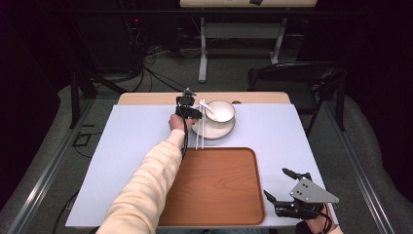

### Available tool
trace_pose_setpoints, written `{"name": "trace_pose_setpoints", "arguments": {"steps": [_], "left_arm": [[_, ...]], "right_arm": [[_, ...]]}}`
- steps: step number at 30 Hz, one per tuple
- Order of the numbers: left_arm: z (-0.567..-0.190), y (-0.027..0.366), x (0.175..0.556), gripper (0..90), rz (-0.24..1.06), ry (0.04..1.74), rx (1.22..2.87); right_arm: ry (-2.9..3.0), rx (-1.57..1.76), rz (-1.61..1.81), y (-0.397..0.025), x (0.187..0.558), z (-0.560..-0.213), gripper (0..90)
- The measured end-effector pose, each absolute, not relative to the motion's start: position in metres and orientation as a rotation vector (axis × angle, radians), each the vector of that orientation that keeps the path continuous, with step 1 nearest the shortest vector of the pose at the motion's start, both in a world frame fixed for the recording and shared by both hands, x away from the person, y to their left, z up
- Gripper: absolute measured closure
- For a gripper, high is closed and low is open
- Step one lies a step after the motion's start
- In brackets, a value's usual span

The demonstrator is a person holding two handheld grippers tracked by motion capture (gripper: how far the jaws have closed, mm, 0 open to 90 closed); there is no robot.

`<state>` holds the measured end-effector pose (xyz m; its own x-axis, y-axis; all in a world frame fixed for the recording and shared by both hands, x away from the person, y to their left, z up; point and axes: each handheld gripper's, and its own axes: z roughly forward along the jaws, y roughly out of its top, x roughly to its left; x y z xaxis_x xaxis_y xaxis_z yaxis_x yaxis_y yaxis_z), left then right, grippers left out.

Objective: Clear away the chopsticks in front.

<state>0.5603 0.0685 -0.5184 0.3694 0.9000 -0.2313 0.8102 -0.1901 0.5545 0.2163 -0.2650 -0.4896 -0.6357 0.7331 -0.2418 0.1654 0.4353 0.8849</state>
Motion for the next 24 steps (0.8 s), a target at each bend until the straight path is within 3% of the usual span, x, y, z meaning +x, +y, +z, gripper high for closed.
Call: {"name": "trace_pose_setpoints", "arguments": {"steps": [18, 24], "left_arm": [[-0.5273, 0.0754, 0.5638, 83.2, 0.191, 1.543, 2.008], [-0.5265, 0.0784, 0.5642, 83.8, 0.172, 1.535, 2.013]], "right_arm": [[2.071, 0.752, 1.178, -0.2652, 0.2164, -0.4897, 14.4], [2.072, 0.752, 1.179, -0.2653, 0.2165, -0.4898, 14.4]]}}
